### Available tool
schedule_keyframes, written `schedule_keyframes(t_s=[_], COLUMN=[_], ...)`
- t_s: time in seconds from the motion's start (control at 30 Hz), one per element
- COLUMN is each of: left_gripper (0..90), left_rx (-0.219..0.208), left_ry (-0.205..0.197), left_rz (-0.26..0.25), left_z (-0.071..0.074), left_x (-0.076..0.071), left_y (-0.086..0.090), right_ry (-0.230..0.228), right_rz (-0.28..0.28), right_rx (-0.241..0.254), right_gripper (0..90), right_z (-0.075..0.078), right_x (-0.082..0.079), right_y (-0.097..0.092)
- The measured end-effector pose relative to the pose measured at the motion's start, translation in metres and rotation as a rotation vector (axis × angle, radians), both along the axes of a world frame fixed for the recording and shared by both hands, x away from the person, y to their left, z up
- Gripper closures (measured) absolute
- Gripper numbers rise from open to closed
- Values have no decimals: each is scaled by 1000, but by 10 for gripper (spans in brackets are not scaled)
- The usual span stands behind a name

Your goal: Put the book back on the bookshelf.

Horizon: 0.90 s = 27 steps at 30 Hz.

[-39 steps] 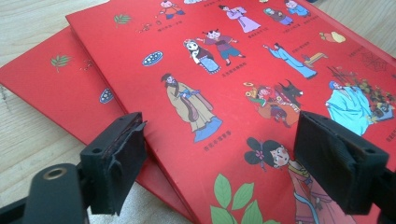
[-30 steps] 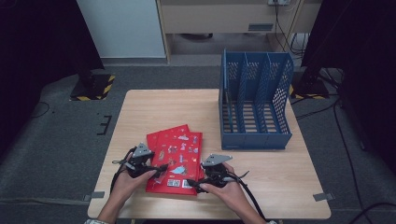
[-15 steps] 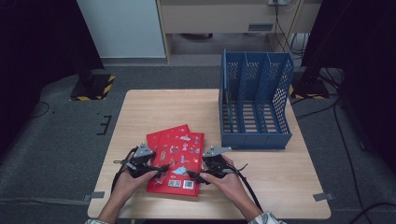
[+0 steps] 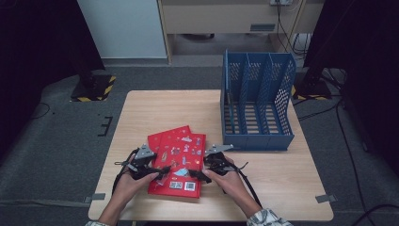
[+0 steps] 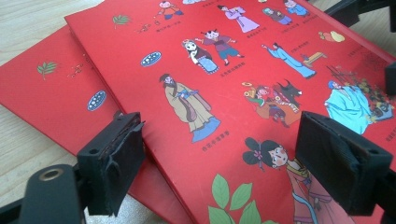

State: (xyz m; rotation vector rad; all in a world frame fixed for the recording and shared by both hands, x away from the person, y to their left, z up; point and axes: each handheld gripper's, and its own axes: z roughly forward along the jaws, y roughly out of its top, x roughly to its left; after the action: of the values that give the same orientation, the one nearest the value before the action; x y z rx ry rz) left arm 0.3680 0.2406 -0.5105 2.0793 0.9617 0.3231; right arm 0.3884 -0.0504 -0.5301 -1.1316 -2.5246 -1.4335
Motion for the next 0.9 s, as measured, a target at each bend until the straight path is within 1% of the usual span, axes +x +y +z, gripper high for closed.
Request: schedule_keyframes(t_s=[0.13, 0.3, 0.47, 0.63, 0.8, 0.9], left_gripper=[144, 144, 141, 138, 137, 136], left_rx=[0, -4, -29, -45, -45, -46], left_ry=[1, 1, 16, 30, 32, 30], left_rz=[-1, -1, 4, 6, 3, 0], left_z=[0, 0, 0, 0, 0, 0], left_x=[0, 0, 0, 0, 0, 0], left_y=[0, 0, 3, 5, 5, 5], right_ry=[8, 9, -5, -10, 5, 15], right_rz=[-9, -16, -26, -19, -2, -3], right_rx=[-1, -2, 12, 17, 6, 3], right_gripper=[104, 132, 154, 154, 155, 154], right_z=[0, 2, 7, 14, 14, 13], right_x=[4, 5, 4, 6, 12, 13], right_y=[2, 1, 0, 0, 5, 7])
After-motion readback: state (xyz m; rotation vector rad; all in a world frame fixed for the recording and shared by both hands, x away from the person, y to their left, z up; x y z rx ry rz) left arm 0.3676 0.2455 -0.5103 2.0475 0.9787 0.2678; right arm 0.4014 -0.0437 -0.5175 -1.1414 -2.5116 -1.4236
